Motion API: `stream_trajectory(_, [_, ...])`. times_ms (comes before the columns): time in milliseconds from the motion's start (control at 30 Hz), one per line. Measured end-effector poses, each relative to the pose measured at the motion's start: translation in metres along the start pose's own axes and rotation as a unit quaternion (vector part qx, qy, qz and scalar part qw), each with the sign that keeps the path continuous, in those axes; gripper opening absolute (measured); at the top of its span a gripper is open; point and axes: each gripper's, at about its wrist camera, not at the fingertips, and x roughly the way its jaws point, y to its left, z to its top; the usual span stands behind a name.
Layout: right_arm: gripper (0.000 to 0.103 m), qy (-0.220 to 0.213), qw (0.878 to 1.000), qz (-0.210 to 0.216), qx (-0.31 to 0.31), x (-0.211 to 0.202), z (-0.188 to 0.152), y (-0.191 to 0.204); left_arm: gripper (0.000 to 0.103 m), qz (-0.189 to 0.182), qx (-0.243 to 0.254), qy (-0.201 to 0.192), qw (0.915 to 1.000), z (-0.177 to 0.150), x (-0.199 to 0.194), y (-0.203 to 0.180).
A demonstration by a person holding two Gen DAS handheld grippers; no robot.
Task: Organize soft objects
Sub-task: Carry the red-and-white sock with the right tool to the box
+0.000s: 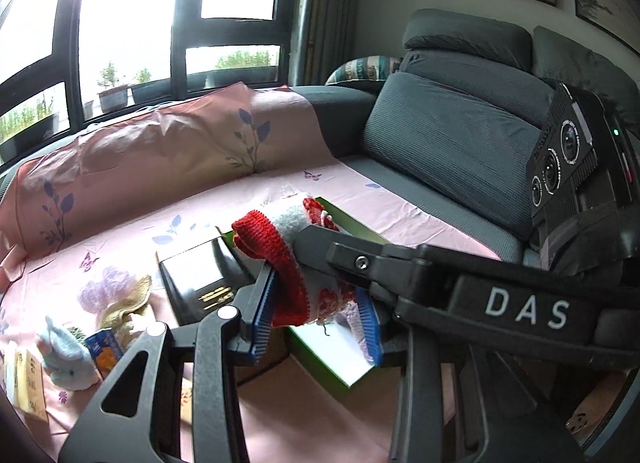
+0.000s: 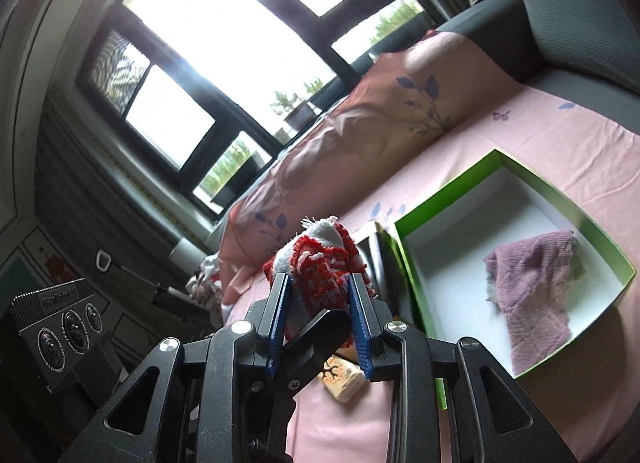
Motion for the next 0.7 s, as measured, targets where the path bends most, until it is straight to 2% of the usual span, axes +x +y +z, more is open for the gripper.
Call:
stream_trajectory(233, [0.032,-0.026,0.995,-0.061,0.072,-0.016,0.01,-0.056,0.035,-0.057,0.023,0.048,0.9969,0.005,0.058,-0.033])
stream_trajectory(533, [0.032,-0.018,0.981,-0.126,0.145,-0.014,0.012,-0.112,0.035,-0.101,0.021,0.111,0.9885,-0.004,0.12,-0.046])
stream_trajectory(700, [0.032,-0.013,0.972,-0.165,0.167,-0.009,0.012,-0.128,0.035,-0.111,0.022,0.133,0.9846,-0.008,0.142,-0.054])
